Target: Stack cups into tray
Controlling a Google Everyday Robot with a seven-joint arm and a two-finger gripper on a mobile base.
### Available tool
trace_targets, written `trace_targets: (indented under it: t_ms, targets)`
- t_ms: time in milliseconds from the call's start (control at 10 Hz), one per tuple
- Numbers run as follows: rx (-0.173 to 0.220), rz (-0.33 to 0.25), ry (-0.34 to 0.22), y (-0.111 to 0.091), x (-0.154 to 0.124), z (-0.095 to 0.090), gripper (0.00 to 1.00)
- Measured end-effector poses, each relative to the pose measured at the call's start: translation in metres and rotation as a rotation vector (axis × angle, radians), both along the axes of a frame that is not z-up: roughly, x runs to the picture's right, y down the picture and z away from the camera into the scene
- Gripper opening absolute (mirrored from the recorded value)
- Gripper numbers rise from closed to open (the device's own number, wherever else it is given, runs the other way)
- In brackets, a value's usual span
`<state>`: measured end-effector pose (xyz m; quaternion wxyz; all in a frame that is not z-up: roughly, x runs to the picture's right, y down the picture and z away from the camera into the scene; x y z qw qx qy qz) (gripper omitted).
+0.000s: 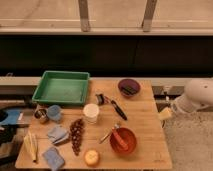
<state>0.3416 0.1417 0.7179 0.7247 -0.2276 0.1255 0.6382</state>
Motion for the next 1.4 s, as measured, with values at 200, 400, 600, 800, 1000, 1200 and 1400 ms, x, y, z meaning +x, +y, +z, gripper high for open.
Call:
trace_targets:
  t_ms: [200, 400, 600, 800, 1000, 1200, 1400]
  targets:
    - [0.0, 0.0, 0.0, 0.0, 0.0, 0.0, 0.76]
    - [0.0, 0.0, 0.0, 0.0, 0.0, 0.0, 0.76]
    - [0.0, 0.0, 0.0, 0.0, 0.0, 0.0, 0.76]
    - [0.001, -0.001, 0.0, 0.0, 0.0, 0.0, 0.76]
    - [0.015, -0.012, 0.006, -0.005, -0.002, 0.0, 0.76]
    - [0.036, -0.036, 0.0, -0.022, -0.021, 0.006, 0.76]
    - [0.05, -0.083, -0.014, -0.045, -0.059, 0.018, 0.76]
